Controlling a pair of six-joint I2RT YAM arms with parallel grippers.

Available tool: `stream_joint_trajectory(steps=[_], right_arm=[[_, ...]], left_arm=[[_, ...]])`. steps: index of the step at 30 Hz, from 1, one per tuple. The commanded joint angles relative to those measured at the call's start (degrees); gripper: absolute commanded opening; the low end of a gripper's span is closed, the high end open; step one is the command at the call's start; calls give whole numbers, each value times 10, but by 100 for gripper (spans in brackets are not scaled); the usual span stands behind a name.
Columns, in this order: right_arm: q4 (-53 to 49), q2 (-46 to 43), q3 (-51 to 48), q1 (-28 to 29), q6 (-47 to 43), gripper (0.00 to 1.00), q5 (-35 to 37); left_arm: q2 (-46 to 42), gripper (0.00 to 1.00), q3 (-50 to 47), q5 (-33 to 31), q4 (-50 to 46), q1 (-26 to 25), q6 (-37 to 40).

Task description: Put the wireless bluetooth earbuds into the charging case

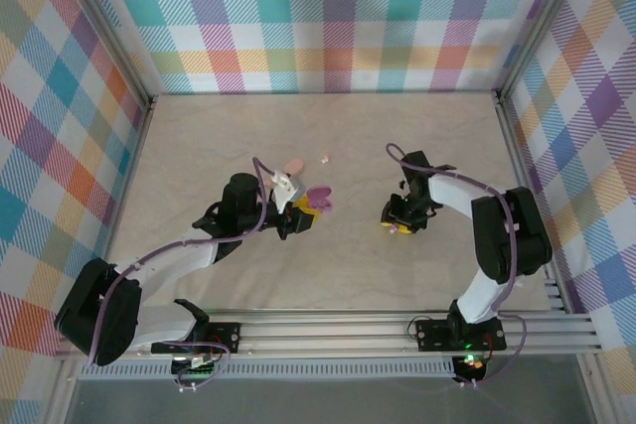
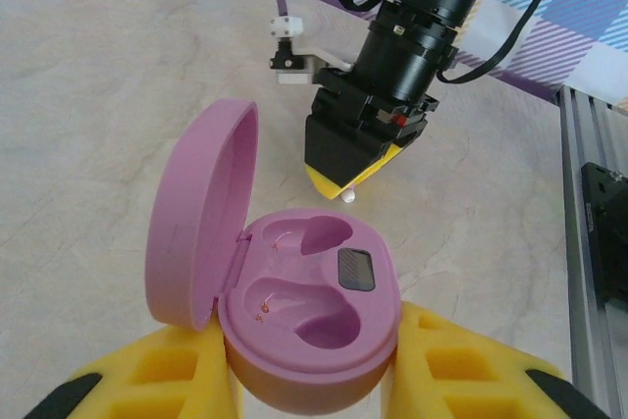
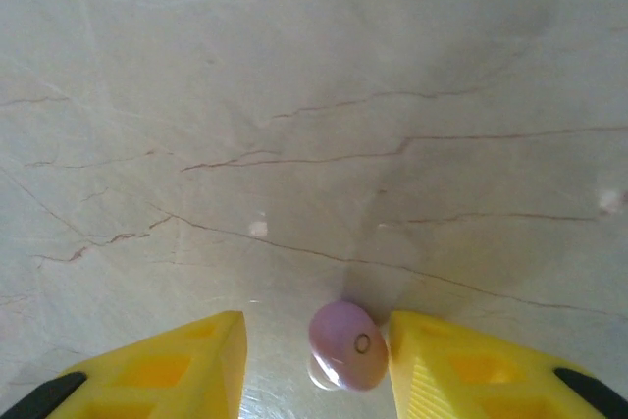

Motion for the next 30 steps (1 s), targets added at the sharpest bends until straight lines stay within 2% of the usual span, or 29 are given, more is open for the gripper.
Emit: stream_joint_trajectory(steps=[1, 10, 30], right_arm=[[0, 31, 27, 24, -37, 45, 12], [-24, 49, 58, 52, -47, 44, 18], [15, -1, -7, 52, 31, 45, -62]], left_arm=[[-15, 3, -8, 1, -4, 6, 12], [-17, 3, -6, 0, -12, 7, 15], [-61, 3, -20, -8, -40, 6, 28]])
